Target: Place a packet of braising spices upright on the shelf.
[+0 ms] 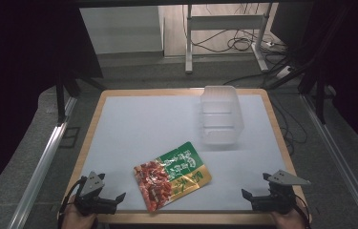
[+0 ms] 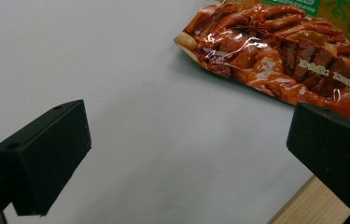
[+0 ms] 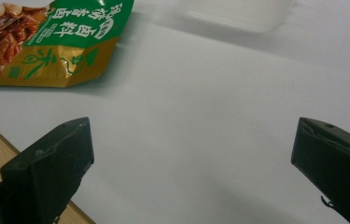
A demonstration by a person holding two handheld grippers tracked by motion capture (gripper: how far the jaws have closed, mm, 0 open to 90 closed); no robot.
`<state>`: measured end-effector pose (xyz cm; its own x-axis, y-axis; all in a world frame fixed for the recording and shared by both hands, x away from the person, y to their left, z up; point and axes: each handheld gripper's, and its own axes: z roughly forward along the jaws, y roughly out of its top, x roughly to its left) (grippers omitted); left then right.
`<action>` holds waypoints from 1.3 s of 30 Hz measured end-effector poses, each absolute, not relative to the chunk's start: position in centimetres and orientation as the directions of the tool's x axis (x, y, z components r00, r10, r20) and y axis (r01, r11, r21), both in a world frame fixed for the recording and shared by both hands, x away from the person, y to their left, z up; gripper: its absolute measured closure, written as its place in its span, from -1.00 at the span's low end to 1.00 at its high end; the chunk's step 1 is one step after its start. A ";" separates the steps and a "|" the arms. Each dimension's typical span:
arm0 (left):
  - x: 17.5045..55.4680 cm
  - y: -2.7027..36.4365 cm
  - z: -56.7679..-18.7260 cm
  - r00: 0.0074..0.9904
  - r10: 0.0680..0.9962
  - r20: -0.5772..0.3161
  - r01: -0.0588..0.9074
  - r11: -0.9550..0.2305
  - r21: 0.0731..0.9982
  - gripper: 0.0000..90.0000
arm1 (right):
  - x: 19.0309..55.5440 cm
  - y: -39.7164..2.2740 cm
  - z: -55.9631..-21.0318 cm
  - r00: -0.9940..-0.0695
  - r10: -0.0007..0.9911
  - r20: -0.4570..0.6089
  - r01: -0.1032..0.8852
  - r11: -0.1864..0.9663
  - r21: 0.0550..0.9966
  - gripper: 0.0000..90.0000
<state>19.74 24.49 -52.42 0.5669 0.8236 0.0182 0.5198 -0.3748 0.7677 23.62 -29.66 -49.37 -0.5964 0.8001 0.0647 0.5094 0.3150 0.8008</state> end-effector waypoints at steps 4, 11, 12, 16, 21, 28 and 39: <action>19.8 24.4 -52.5 0.568 0.822 0.031 0.521 -0.389 0.760 -1.00 | 23.7 -29.6 -49.3 -0.599 0.798 0.056 0.496 0.315 0.809 -1.00; 19.8 24.4 -52.5 0.566 0.824 0.022 0.525 -0.380 0.762 -1.00 | 23.8 -29.1 -49.3 -0.606 0.795 0.028 0.476 0.335 0.813 -1.00; 19.8 24.4 -52.5 0.565 0.825 0.021 0.525 -0.378 0.763 -1.00 | 23.8 -29.0 -49.3 -0.607 0.795 0.025 0.474 0.337 0.813 -1.00; 19.8 24.5 -52.5 0.568 0.823 0.015 0.524 -0.376 0.764 -1.00 | 24.0 -28.7 -49.3 -0.612 0.790 0.017 0.465 0.343 0.816 -1.00; 19.8 24.6 -52.5 0.571 0.821 0.007 0.525 -0.371 0.766 -1.00 | 24.2 -28.2 -49.3 -0.621 0.784 0.032 0.464 0.334 0.820 -1.00; 19.9 24.6 -52.5 0.566 0.824 0.003 0.529 -0.367 0.765 -1.00 | 24.4 -27.2 -49.3 -0.644 0.765 0.017 0.454 0.364 0.813 -1.00; 19.9 24.5 -52.5 0.577 0.817 0.008 0.524 -0.378 0.763 -1.00 | 25.4 -25.8 -49.6 -0.688 0.723 0.061 0.436 0.344 0.831 -1.00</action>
